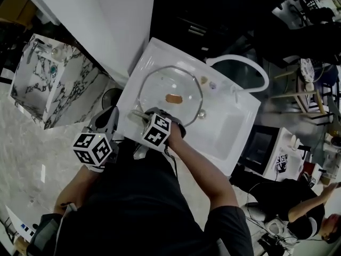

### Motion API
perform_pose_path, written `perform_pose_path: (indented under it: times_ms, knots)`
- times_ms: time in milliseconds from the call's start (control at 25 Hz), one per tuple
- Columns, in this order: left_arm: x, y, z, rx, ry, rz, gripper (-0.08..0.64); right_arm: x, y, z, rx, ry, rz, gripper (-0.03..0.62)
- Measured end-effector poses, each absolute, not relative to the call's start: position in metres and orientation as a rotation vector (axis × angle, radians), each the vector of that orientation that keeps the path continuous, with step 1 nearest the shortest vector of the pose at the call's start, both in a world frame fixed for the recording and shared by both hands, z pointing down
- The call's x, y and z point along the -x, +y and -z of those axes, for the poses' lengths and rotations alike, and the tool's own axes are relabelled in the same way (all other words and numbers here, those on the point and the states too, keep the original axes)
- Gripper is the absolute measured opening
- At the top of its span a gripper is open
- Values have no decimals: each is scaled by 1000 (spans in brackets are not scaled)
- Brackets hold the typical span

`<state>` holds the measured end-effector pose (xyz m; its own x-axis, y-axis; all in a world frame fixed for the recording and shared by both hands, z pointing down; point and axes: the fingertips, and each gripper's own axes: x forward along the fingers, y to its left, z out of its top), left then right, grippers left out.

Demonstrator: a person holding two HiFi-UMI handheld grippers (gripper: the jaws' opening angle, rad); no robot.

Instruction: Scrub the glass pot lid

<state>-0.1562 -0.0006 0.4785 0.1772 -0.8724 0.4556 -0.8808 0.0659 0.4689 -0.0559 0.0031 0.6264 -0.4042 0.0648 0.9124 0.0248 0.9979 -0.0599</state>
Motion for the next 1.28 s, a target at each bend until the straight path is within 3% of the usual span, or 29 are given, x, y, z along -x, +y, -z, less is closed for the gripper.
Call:
perform_pose_path:
  times_ms: [280, 560, 1280]
  knots:
    - [170, 2, -466, -1766, -1707, 17, 0, 44, -41, -582, -191, -2107, 17, 66]
    - [167, -2, -451, -1803, -1715, 28, 0, 11, -69, -613, -333, -1931, 243, 66]
    - [133, -11, -456, -1870, -1607, -18, 0, 11, 27, -629, -169, -2032, -10, 66]
